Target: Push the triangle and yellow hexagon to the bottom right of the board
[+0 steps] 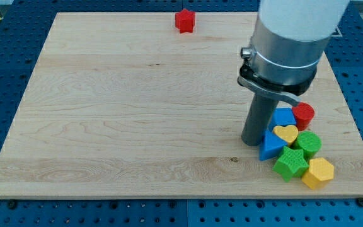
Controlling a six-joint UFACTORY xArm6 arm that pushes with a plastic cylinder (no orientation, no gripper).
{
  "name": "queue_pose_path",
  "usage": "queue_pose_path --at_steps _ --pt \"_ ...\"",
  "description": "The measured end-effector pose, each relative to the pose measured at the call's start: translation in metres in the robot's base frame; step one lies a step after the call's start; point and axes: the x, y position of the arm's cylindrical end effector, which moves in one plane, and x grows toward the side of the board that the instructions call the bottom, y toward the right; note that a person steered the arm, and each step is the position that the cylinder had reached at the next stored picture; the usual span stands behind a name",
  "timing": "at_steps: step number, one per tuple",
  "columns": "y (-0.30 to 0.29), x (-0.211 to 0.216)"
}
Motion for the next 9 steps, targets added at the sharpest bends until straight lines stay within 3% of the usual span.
queue_pose_path --at_steps 2,3,4,5,8,9 --pt "0.013 0.000" --pt "-0.031 0.001" --pt "-0.062 0.021" --pt "-0.057 0.058" --pt "0.069 0.066" --pt "0.069 0.070"
